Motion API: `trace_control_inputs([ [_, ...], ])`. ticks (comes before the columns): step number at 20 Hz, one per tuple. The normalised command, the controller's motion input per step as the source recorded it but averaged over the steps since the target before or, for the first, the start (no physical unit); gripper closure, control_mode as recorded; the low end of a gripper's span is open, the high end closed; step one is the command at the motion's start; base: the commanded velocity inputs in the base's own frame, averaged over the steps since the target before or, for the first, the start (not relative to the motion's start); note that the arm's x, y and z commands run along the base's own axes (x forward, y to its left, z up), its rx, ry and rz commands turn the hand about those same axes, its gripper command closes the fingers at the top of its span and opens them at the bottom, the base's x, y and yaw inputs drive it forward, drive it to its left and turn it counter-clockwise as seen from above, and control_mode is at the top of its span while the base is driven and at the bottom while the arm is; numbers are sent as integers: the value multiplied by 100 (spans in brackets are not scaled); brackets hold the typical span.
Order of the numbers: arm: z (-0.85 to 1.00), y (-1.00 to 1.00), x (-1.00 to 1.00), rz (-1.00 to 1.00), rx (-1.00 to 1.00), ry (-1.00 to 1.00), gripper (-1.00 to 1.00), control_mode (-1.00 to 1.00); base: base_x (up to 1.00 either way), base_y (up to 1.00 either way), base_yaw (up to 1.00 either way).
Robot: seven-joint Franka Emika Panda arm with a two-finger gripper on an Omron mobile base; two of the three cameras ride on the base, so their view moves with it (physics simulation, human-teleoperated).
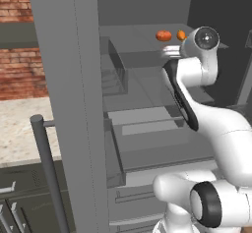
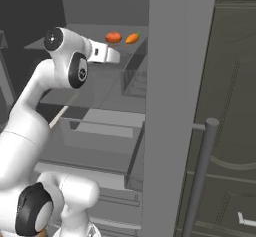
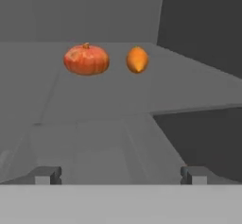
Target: Gather the squash and carrot from the fridge and place them on a tray on the dining counter. Then gather the fish and chicken drumstick from the fridge and place them on the other tray.
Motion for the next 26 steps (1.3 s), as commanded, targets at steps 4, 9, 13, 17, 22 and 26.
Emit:
trace_control_inputs([
  [4, 55, -1, 52, -7, -5, 0, -100, -100, 0, 0, 0],
  [9, 21, -10, 48, -1, 1, 5, -100, -100, 0, 0, 0],
  [13, 4, -9, 45, -3, 0, 3, -100, -100, 0, 0, 0],
  [17, -1, -23, 31, -3, 0, 0, -100, -100, 0, 0, 0],
  [22, -15, -30, 12, -1, 0, -9, -100, -100, 0, 0, 0],
  [26, 0, -24, 35, 0, 0, -1, -100, -100, 0, 0, 0],
])
